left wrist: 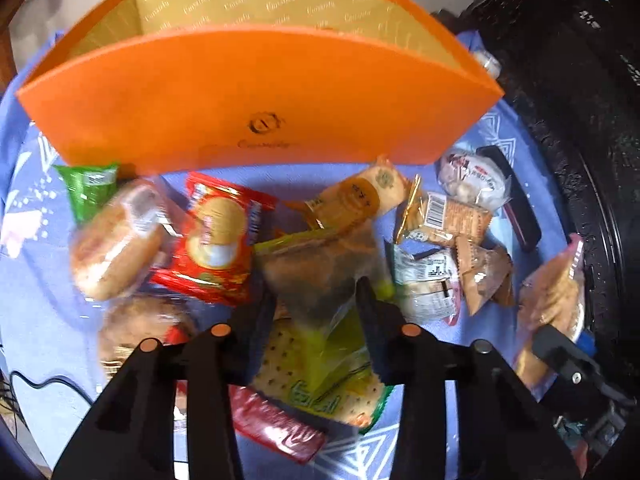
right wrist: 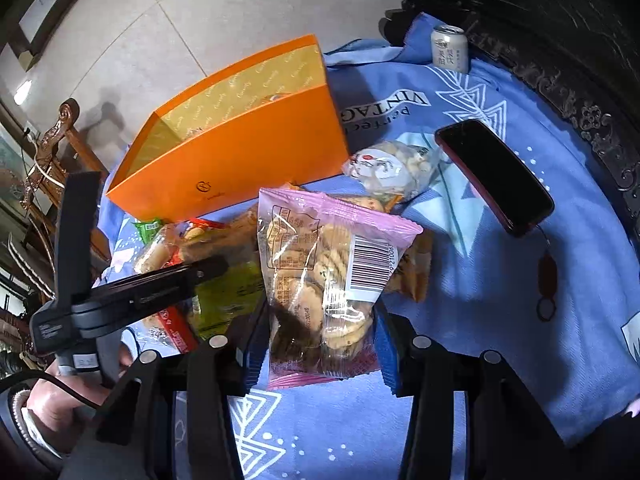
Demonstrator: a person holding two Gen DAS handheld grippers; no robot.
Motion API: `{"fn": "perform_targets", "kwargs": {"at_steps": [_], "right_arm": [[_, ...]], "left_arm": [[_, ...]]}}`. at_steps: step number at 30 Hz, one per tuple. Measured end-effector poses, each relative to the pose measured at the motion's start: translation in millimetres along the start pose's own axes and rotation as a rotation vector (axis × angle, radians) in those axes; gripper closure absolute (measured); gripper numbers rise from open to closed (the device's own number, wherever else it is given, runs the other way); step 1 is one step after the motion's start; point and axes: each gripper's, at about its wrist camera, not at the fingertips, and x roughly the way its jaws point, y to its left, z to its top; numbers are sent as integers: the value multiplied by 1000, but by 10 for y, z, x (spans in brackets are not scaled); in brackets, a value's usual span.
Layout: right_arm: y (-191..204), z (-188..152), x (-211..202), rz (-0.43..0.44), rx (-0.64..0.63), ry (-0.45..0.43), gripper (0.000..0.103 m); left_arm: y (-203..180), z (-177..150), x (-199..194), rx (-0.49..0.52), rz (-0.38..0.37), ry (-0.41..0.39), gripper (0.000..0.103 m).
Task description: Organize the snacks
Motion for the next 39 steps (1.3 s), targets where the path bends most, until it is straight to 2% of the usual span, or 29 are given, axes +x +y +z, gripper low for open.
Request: {"fn": "perform_targets", "kwargs": {"at_steps": [2, 4, 5, 6, 8, 11, 12, 14, 17, 24, 29, 35, 39], "right_arm": [[41, -5, 12, 6, -7, 5, 56], [76, -15, 1, 9, -16, 3, 56], [92, -23, -16, 10, -22, 0, 56], [97, -30, -26, 10, -22, -1, 56], [79, -41, -43, 4, -18, -1, 56], [28, -50, -60, -9, -1, -2, 56], [17, -52, -68, -13, 1, -3, 56], [-2, -52, -88, -19, 4, -8, 56], [-39, -55, -88, -21, 19, -8, 56], [60, -54, -42, -11, -11, -1, 56], [88, -58, -17, -5, -19, 3, 56], [144, -59, -31, -3, -36, -1, 56], [213, -14, -39, 8, -51, -2, 56]], "left_arm": [[29, -29, 19, 0, 5, 12, 63], [52, -26, 67, -35, -26, 48, 62], [47, -23, 73, -57, -28, 56, 53], [34, -21, 80, -66, -26, 56, 35], [-42, -15, 115, -61, 16, 49, 21], [-175, 12, 321, -19, 48, 83, 21], [-195, 12, 356, -6, 55, 82, 30], [-239, 3, 363, 40, 63, 56, 39], [-222, -16, 260, 76, 55, 20, 63], [-139, -81, -8, 100, -31, -46, 80], [-2, -160, -232, 104, -60, -85, 80], [217, -210, -490, 63, -86, -114, 80], [257, -190, -706, 63, -72, -161, 80]]}}
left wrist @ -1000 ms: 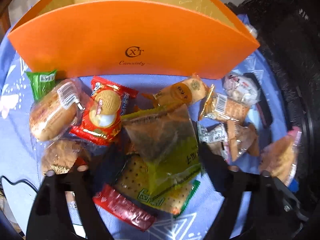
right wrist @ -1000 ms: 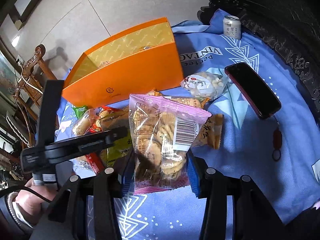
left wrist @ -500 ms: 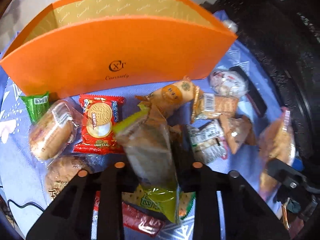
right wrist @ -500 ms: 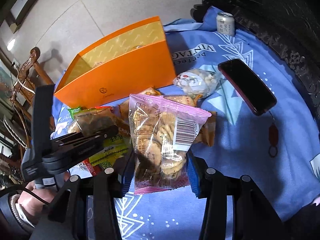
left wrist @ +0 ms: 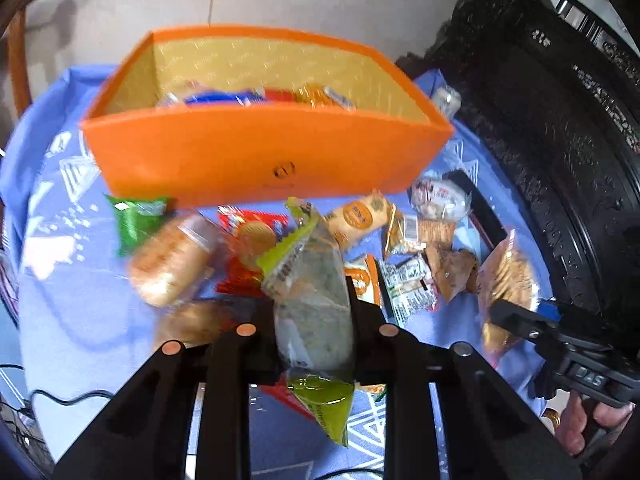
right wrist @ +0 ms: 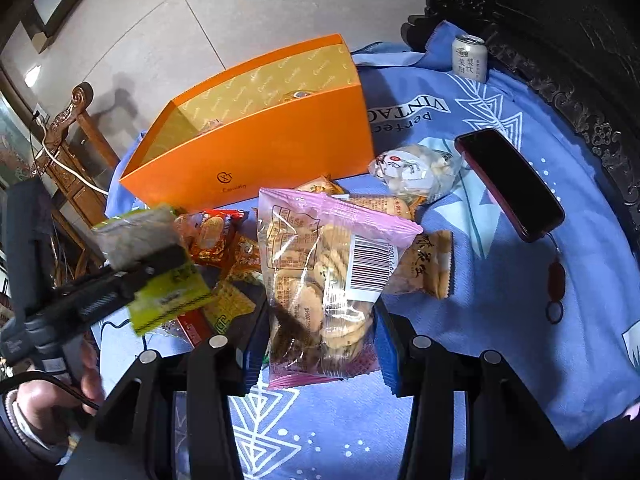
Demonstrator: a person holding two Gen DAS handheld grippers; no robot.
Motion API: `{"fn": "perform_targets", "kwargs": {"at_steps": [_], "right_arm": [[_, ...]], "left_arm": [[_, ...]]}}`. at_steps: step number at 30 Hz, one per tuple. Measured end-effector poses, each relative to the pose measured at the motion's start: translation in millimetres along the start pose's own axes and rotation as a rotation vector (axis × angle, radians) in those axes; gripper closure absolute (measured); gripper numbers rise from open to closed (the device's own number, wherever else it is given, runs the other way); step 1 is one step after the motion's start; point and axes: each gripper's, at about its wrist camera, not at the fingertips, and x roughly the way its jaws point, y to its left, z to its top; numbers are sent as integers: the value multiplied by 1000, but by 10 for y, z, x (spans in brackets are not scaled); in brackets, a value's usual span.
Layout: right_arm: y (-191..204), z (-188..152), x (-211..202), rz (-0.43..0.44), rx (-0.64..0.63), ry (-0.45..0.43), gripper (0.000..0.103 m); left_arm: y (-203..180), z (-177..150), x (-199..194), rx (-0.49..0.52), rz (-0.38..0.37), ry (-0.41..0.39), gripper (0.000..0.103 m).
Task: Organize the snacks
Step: 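Carry both bags over the orange box and open both tools to drop them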
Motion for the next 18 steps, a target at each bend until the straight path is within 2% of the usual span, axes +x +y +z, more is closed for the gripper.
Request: {"fn": "perform_targets", "kwargs": {"at_steps": [6, 12, 18], "right_arm": [[302, 330, -171, 52, -77, -58, 56], [706, 1058, -394, 111, -161, -191, 56], [974, 1733, -422, 105, -228, -273, 56]], "left_arm": [[94, 301, -541, 11, 50, -108, 80], [176, 989, -967, 3, 74, -243, 80], [231, 1655, -1054, 6, 95, -304, 80]]}}
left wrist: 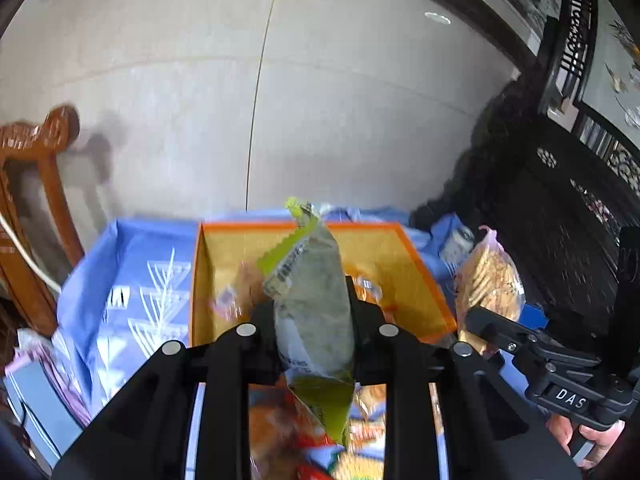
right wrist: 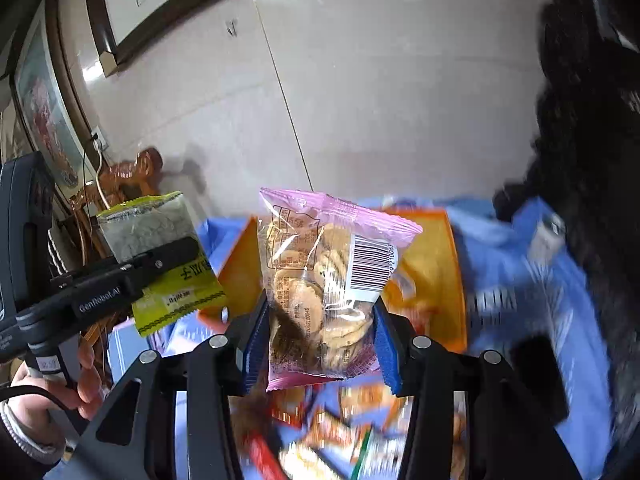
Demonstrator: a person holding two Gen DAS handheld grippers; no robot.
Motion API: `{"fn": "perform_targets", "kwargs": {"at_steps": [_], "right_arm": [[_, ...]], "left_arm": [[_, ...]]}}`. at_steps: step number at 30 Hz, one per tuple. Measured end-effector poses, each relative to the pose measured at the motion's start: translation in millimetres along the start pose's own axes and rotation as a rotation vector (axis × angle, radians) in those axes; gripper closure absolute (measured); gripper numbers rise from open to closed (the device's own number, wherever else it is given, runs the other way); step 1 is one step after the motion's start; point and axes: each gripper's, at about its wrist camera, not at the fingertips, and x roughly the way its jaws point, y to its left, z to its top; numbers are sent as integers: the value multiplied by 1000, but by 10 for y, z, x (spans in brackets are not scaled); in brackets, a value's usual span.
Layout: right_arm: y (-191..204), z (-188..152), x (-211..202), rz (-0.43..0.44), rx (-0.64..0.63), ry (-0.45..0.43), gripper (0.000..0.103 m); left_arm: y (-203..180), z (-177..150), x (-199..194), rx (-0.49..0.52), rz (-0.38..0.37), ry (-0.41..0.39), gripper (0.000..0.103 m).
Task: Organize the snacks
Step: 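Carry both bags over the orange box and open both tools to drop them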
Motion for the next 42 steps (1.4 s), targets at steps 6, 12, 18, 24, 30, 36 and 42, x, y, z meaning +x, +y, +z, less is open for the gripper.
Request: {"fn": "perform_targets", "kwargs": {"at_steps": [6, 12, 18, 24, 30, 36, 42], "right_arm": [[34, 367, 258, -35, -53, -20, 56], [40, 589, 459, -54, -78, -27, 55], [-25, 621, 463, -122, -34, -49, 13], [-24, 319, 318, -111, -44, -1, 6], [-124, -205, 238, -112, -26, 96, 6], [-268, -901, 107, -70, 53, 188, 6], [-100, -1597, 112, -49, -33, 289, 10]], "left_arm": [[7, 363, 256, 18, 30, 3, 80], [34, 526, 445, 30, 65, 9, 78], [147, 573, 448, -50, 232, -19, 4], [260, 371, 299, -94, 175, 26, 4], [451, -223, 143, -188, 180, 100, 4], [476, -889, -86, -190, 197, 120, 4], [425, -1450, -179, -71, 212, 195, 4]]}}
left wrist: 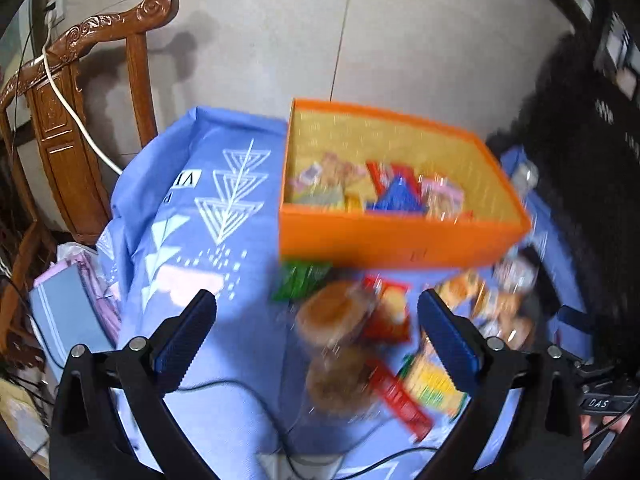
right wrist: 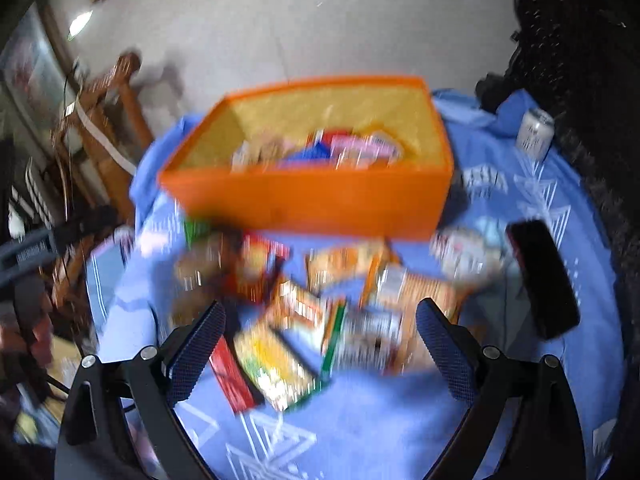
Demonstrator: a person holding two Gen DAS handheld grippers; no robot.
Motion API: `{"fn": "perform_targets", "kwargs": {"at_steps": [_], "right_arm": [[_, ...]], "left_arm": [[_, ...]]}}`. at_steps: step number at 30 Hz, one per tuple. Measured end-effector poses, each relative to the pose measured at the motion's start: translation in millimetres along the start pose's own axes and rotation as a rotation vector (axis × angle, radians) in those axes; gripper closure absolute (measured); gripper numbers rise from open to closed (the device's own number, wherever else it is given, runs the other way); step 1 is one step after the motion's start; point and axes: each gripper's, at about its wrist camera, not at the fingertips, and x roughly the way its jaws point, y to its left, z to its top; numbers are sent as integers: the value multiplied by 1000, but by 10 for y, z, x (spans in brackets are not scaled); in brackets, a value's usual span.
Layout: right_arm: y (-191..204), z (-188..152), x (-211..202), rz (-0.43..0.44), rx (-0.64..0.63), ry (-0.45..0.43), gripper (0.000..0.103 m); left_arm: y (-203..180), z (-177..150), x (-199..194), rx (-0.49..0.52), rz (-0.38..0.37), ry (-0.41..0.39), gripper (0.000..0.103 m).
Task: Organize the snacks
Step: 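Carry both bags over the orange box and open both tools to drop them, then grasp the WEIDAN biscuit pack with the right tool while the left tool grasps the red stick snack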
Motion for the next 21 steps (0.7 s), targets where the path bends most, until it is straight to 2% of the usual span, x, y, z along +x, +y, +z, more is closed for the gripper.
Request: {"fn": "perform_targets", "kwargs": {"at_steps": [4, 6, 8, 10, 14, 17, 18, 21], "right_arm": [[171, -234, 142, 25, -111, 43, 23], [247, -267, 228, 44, -175, 61, 32], [357, -315, 370, 49, -271, 94, 37], [443, -344, 543, 47, -366, 128, 39], [508, -365, 855, 70, -475, 198, 42], [530, -391, 1055, 92, -516, 247, 48], [542, -397, 1048, 102, -527, 228, 54], [524, -388, 994, 107, -496, 233, 56]], "left_arm": [[61, -205, -36, 18, 2, 29, 4], [99, -282, -63, 13, -3, 33, 4], [126, -338, -83, 10, 2, 45, 4], [143, -383, -112, 9, 2, 54, 4], [157, -453, -179, 6, -2, 58, 4], [151, -513, -196, 2, -14, 66, 4], [141, -531, -197, 2, -22, 70, 4], [48, -599, -170, 22, -51, 90, 4]]}}
